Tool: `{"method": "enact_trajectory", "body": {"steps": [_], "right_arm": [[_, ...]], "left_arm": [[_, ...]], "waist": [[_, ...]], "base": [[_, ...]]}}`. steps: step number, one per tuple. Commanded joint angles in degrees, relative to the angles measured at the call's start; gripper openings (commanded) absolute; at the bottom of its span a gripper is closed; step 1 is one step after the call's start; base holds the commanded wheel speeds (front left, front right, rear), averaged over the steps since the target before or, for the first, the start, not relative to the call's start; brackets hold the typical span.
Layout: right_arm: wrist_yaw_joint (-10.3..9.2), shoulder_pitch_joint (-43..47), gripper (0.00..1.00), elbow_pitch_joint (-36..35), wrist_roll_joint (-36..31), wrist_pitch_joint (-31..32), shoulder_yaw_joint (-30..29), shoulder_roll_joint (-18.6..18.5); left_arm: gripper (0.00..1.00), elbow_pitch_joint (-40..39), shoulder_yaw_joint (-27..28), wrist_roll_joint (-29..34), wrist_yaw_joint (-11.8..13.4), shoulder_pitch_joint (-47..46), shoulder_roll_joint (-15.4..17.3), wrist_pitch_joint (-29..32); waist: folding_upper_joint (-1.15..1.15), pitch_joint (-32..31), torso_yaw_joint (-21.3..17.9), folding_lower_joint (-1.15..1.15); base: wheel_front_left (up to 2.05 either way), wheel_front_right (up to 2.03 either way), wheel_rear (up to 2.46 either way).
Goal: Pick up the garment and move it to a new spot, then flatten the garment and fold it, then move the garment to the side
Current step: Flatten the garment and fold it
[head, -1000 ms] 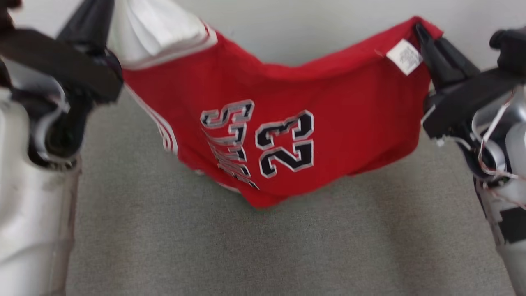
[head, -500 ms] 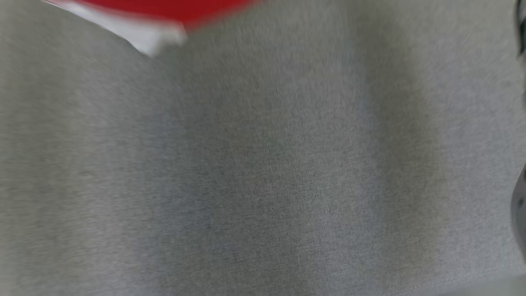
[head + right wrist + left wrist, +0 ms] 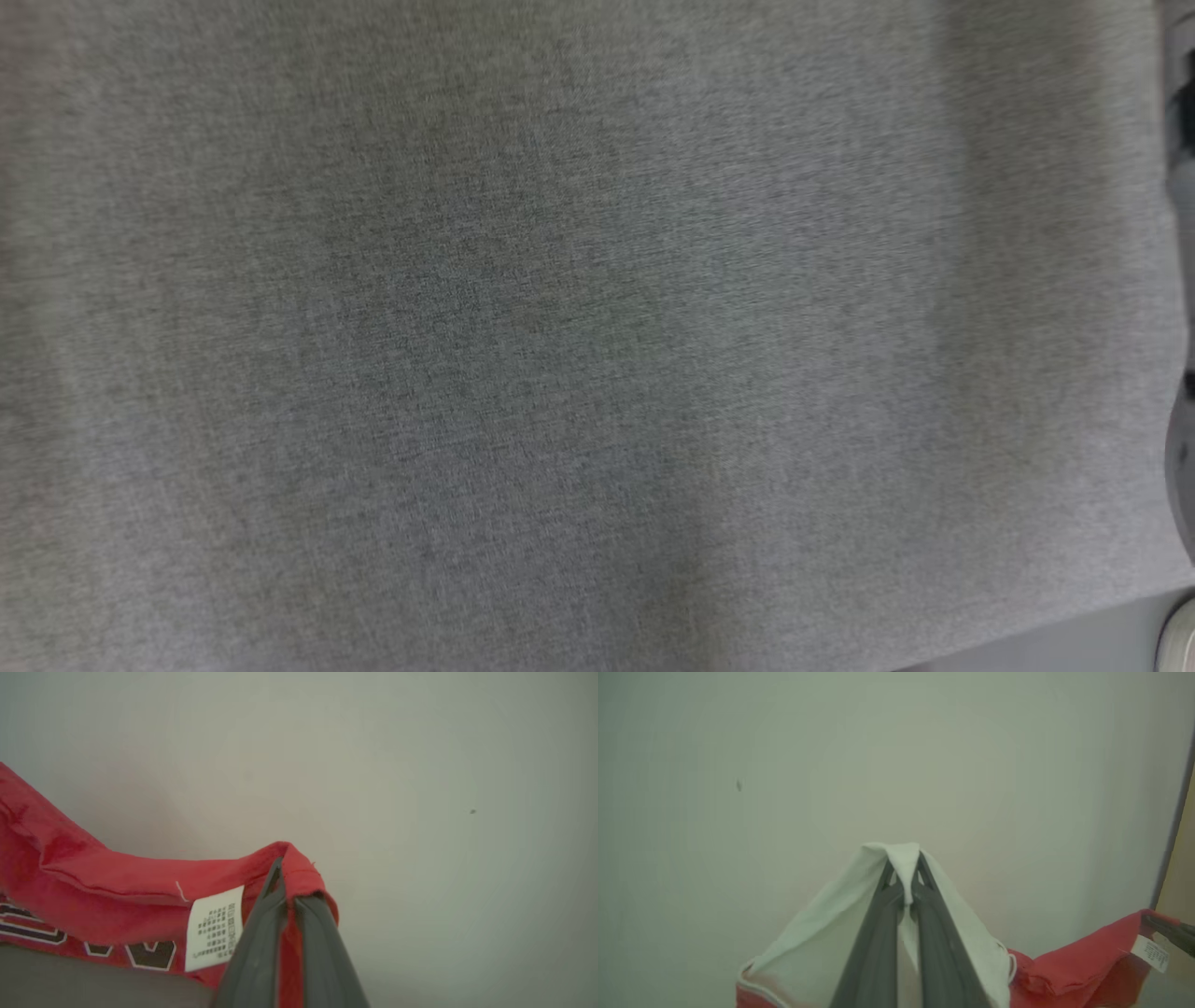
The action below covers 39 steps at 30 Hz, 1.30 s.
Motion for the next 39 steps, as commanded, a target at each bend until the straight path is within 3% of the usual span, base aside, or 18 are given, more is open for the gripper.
{"method": "enact_trajectory", "body": {"steps": [1,11,19,27,31,39], "right_arm": [[-0.15,0.6,0.0,0.2,0.3,-0.3,0.7,-0.5],[-0.15,10.0,0.0,2.9,7.3,-0.5,9.3,-3.6],[-0.15,23.3,0.0,-1.9,16.7,3.5,10.9,-6.8],[-0.14,42.2,0.0,-11.6,24.5,11.8,7.3,-9.0],[-0.15,49.9,0.0,-14.3,23.4,13.5,3.4,-9.0],[-0.15,62.1,0.0,-19.8,18.5,16.2,-5.2,-5.4]], "left_arm": [[0.0,-0.7,-0.3,-0.8,-0.1,1.5,0.1,-0.6],[0.0,-8.7,-2.1,-12.6,0.0,21.5,2.3,-1.5],[0.0,-14.6,-2.5,-16.7,0.8,42.8,1.8,-1.5],[0.0,-19.9,-3.4,-22.2,4.5,63.8,0.5,-0.1],[0.0,-21.3,-4.6,-23.1,5.6,71.1,0.4,0.2],[0.0,-21.9,-6.3,-22.4,8.0,80.2,0.6,0.1]], "waist": [[-0.02,1.3,0.9,-0.03],[-0.02,-9.4,5.7,-0.03],[-0.02,-20.8,7.1,-0.03],[-0.02,-28.7,7.1,-0.03],[-0.02,-31.3,7.5,-0.03],[-0.02,-35.9,7.7,-0.03]], "base": [[0.0,0.0,0.0],[0.0,0.0,0.0],[0.0,0.0,0.0],[0.0,0.0,0.0],[0.0,0.0,0.0],[0.0,0.0,0.0]]}}
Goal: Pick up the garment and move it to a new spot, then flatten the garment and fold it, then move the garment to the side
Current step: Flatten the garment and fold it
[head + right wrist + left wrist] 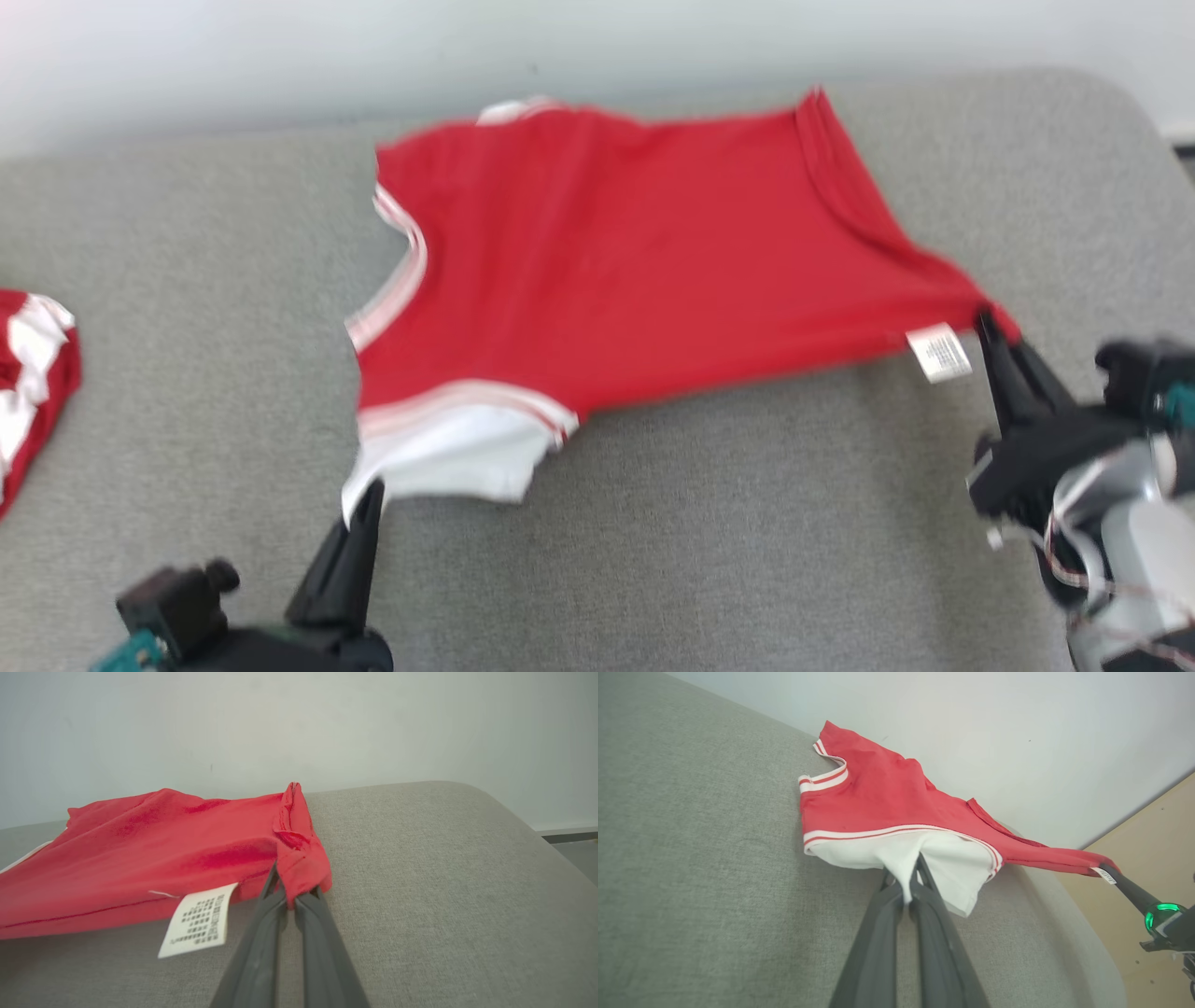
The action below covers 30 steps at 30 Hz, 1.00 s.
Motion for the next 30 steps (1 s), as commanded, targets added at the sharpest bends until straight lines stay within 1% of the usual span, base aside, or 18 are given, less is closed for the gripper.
{"method": "enact_trajectory", "body": {"steps": [1,3,6,9,14,21,27,30], "right_arm": [[-0.16,2.4,0.0,-0.8,-1.4,0.5,-1.2,0.6],[-0.16,3.7,0.0,-1.2,-1.9,0.8,-2.1,1.3],[-0.16,7.2,0.0,-2.5,-4.3,1.8,-4.5,2.5],[-0.16,10.4,0.0,-3.2,-6.7,2.9,-6.2,3.6],[-0.16,14.3,0.0,-4.1,-8.9,3.9,-8.4,5.6],[-0.16,18.0,0.0,-4.7,-11.4,4.9,-11.0,7.1],[-0.16,21.5,0.0,-5.8,-13.4,6.9,-13.3,8.3],[-0.16,23.3,0.0,-6.3,-14.5,8.5,-14.1,9.3]], "left_arm": [[0.0,-0.2,0.0,-0.5,0.6,1.8,0.0,-0.1],[0.0,-0.2,-0.2,-0.5,0.8,2.8,0.0,0.1],[0.0,0.3,-1.0,-0.8,1.0,5.1,0.4,0.8],[0.0,0.0,-1.8,-1.8,2.1,7.4,-0.1,2.4],[0.0,-0.3,-3.1,-4.5,2.9,10.9,-0.2,5.8],[0.0,-1.3,-4.8,-6.5,3.6,14.7,0.8,9.7],[0.0,-2.9,-6.1,-7.7,5.2,17.2,2.5,13.9],[0.0,-4.2,-5.9,-8.4,6.2,17.7,3.1,15.2]], "waist": [[0.02,-3.5,0.7,0.02],[0.02,-4.0,0.8,0.02],[0.02,-5.2,0.9,0.02],[0.02,-6.1,1.1,0.02],[0.02,-7.4,1.2,0.02],[0.02,-8.7,1.6,0.02],[0.02,-9.4,1.9,0.02],[0.02,-9.5,1.8,0.02]], "base": [[0.0,0.0,0.0],[0.0,0.0,0.0],[0.0,0.0,0.0],[0.0,0.0,0.0],[0.0,0.0,0.0],[0.0,0.0,0.0],[0.0,0.0,0.0],[0.0,0.0,0.0]]}}
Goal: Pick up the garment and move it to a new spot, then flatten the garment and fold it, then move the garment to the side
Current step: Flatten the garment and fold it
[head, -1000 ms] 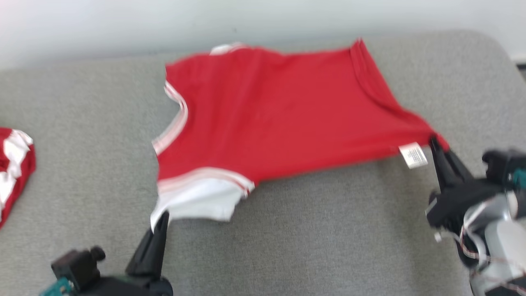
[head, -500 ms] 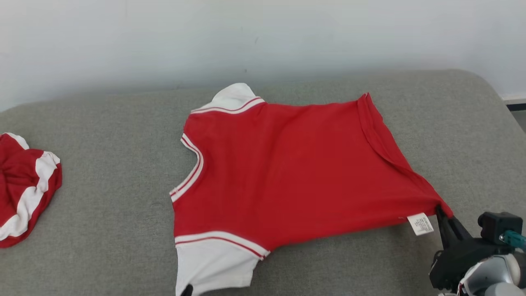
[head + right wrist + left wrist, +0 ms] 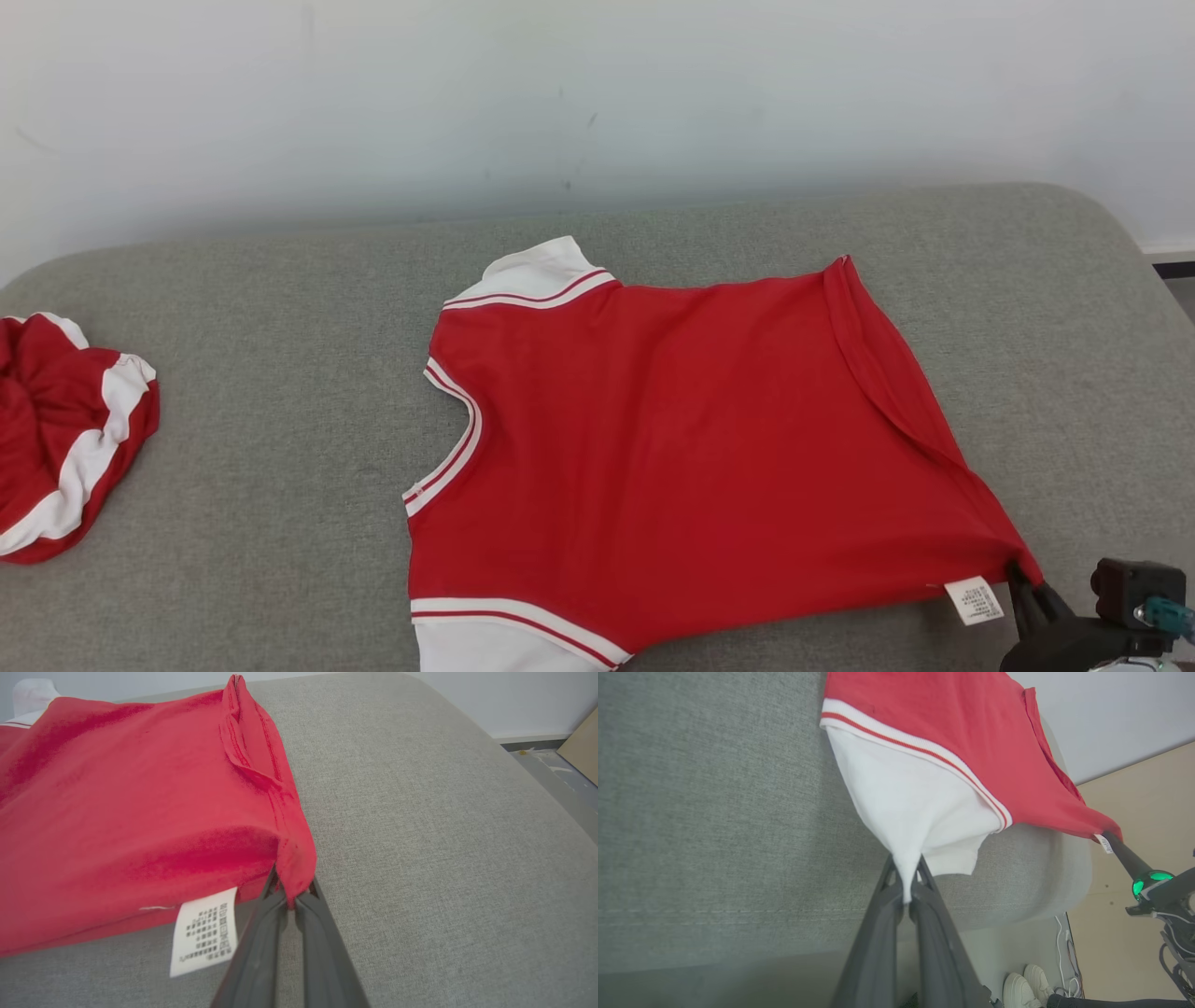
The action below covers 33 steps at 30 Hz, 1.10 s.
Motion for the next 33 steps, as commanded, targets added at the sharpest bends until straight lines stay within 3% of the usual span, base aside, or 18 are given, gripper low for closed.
{"method": "enact_trajectory", "body": {"steps": [1,11,19,24,33], "right_arm": [[-0.16,1.2,0.0,-0.7,-0.8,0.9,-0.5,0.5],[-0.16,1.8,0.0,-2.7,-1.3,3.1,-1.2,2.0],[-0.16,-0.6,0.0,-4.9,0.5,-0.2,-1.2,2.7],[-0.16,-6.4,0.0,-7.6,1.7,-2.6,0.7,0.2],[-0.16,-24.1,0.0,-8.5,3.6,0.5,9.3,-6.3]], "left_arm": [[0.0,-0.4,0.4,-0.7,0.6,0.6,0.6,0.3],[0.0,-3.1,1.2,-2.0,1.3,-0.7,0.2,1.3],[0.0,-3.7,4.4,-4.4,-0.4,-3.2,-1.7,-1.8],[0.0,-3.4,6.8,-3.4,-2.0,-13.1,-0.8,-1.1],[0.0,4.4,9.0,0.8,-5.2,-39.9,2.8,3.8]], "waist": [[0.0,0.0,-0.1,0.0],[0.0,0.5,-0.7,0.0],[0.0,0.2,-0.3,0.0],[0.0,0.2,-0.1,0.0],[0.0,3.1,-2.8,0.0]], "base": [[0.0,0.0,0.0],[0.0,0.0,0.0],[0.0,0.0,0.0],[0.0,0.0,0.0],[0.0,0.0,0.0]]}}
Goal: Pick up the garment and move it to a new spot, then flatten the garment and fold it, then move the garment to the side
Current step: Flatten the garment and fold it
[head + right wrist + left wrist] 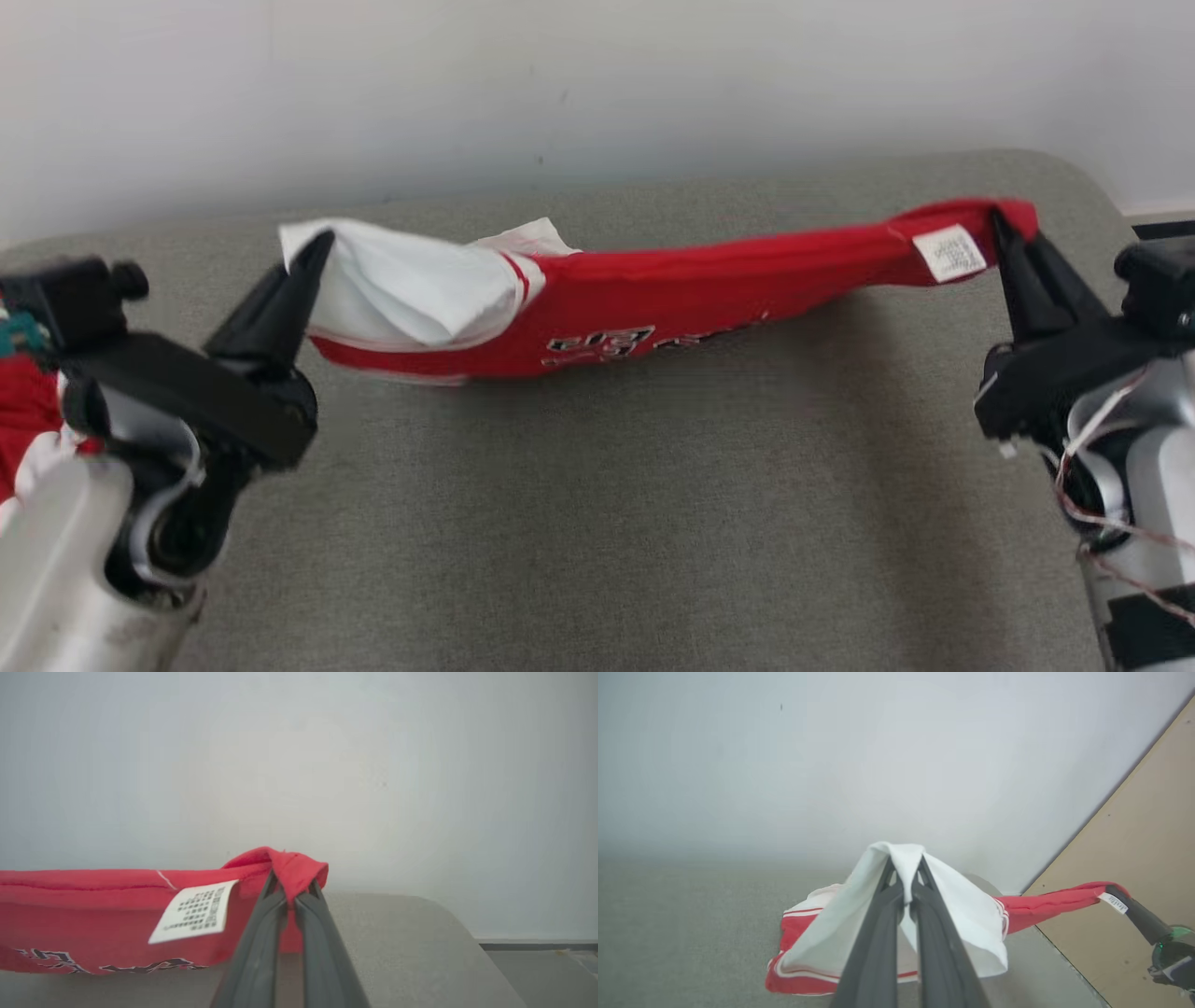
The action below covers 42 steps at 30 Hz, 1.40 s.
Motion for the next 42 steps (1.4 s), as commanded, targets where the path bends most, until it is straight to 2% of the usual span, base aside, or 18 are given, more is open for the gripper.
{"method": "enact_trajectory", "body": {"steps": [1,10,19,23,28,30,33,36,42], "right_arm": [[-0.16,-2.2,0.0,0.2,0.6,0.2,0.7,-1.1],[-0.16,-19.7,0.0,4.5,3.5,0.0,5.7,-6.7],[-0.16,-28.2,0.0,8.4,5.2,0.1,7.8,-9.5],[-0.16,-32.2,0.0,9.8,6.3,1.4,8.5,-8.7],[-0.16,-38.5,0.0,12.8,8.1,2.2,8.1,-5.1],[-0.16,-40.4,0.0,13.8,8.1,1.5,7.5,-4.2],[-0.16,-46.1,0.0,17.0,7.3,-1.8,4.8,-1.0],[-0.16,-51.4,0.0,20.2,5.1,-7.0,1.4,1.6],[-0.16,-61.1,0.0,23.0,-2.4,-16.9,-4.6,3.0]], "left_arm": [[0.0,0.9,0.0,0.7,-0.6,-3.0,0.6,0.5],[0.0,7.4,-1.5,6.0,-3.8,-24.9,2.1,4.4],[0.0,13.5,-2.9,10.3,-5.3,-38.9,2.6,5.0],[0.0,15.2,-1.8,11.9,-4.7,-43.2,3.2,3.6],[0.0,16.7,-0.1,15.1,-2.6,-48.5,4.4,-0.2],[0.0,17.0,0.1,16.5,-2.2,-49.9,5.0,-1.7],[0.0,17.4,0.3,21.3,-1.4,-54.9,6.6,-6.3],[0.0,17.3,0.0,25.0,-1.2,-60.5,6.2,-11.5],[0.0,15.8,-3.4,32.6,-2.9,-73.0,5.2,-17.7]], "waist": [[-0.01,1.6,-1.4,-0.01],[-0.01,4.8,-3.5,-0.01],[-0.01,7.1,-3.6,-0.01],[-0.01,12.5,-4.5,-0.01],[-0.01,22.1,-6.8,-0.01],[-0.01,23.9,-7.4,-0.01],[-0.01,28.6,-9.4,-0.01],[-0.01,32.2,-10.5,-0.01],[-0.01,39.3,-10.9,-0.01]], "base": [[0.0,0.0,0.0],[0.0,0.0,0.0],[0.0,0.0,0.0],[0.0,0.0,0.0],[0.0,0.0,0.0],[0.0,0.0,0.0],[0.0,0.0,0.0],[0.0,0.0,0.0],[0.0,0.0,0.0]]}}
